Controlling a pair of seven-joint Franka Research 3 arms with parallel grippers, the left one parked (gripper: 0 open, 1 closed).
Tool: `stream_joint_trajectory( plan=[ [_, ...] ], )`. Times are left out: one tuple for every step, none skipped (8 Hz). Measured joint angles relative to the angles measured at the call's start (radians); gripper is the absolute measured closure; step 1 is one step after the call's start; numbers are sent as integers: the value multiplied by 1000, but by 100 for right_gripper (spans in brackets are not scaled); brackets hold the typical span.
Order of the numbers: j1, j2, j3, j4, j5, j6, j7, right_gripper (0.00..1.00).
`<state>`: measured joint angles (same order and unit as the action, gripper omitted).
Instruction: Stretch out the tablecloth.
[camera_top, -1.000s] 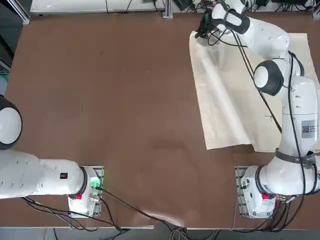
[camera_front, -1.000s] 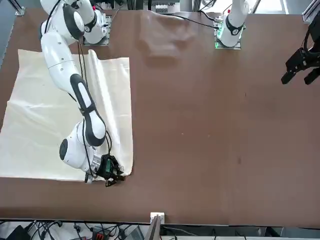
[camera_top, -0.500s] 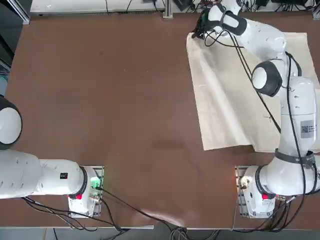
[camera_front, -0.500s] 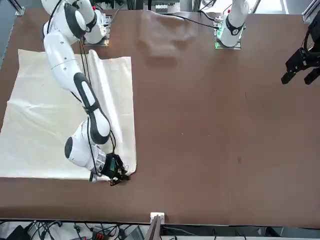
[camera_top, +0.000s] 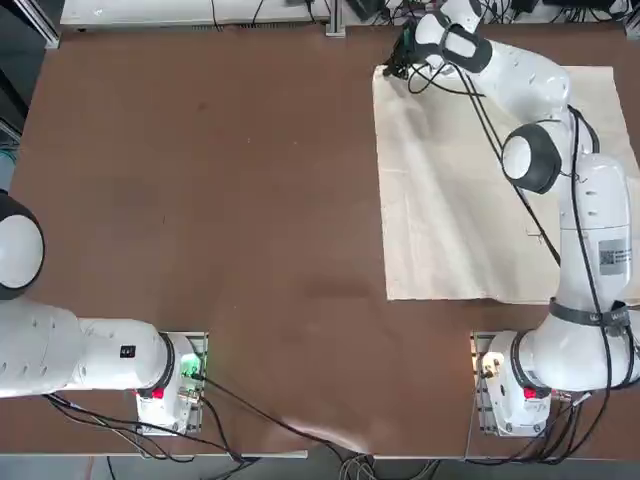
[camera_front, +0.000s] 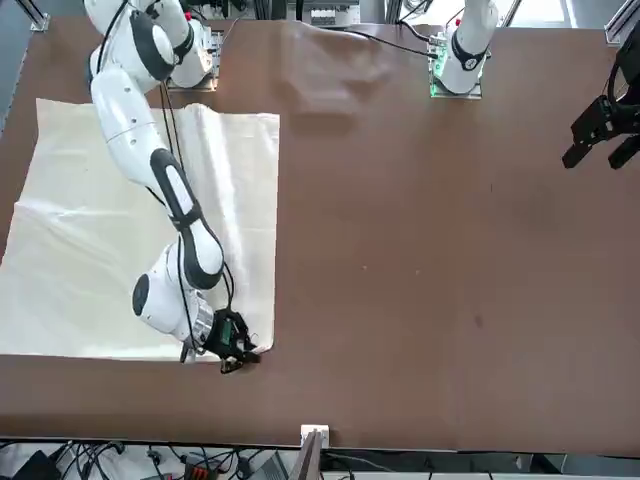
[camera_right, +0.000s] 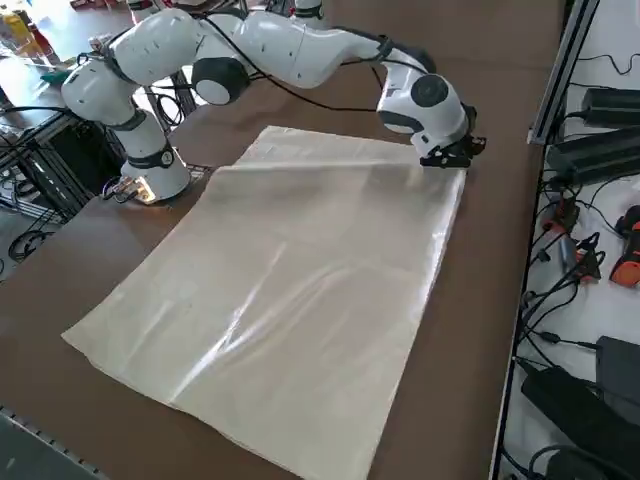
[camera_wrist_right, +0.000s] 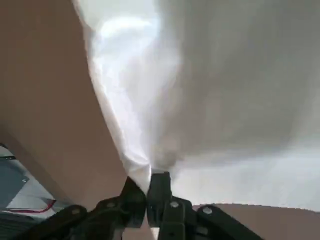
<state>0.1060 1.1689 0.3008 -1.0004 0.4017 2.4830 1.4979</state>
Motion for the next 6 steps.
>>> stream_joint_trajectory(
  plan=[
    [-7,4,-1,7,0,0,17,92],
    [-19,6,-2,8,0,-1,22,91],
    [-30,7,-2,8,0,-5,22,89],
    [-35,8,-2,9,0,-7,21,78],
    [-35,8,-2,9,0,-7,21,59],
    [-34,8,-2,12,0,-7,20,42]
  ],
)
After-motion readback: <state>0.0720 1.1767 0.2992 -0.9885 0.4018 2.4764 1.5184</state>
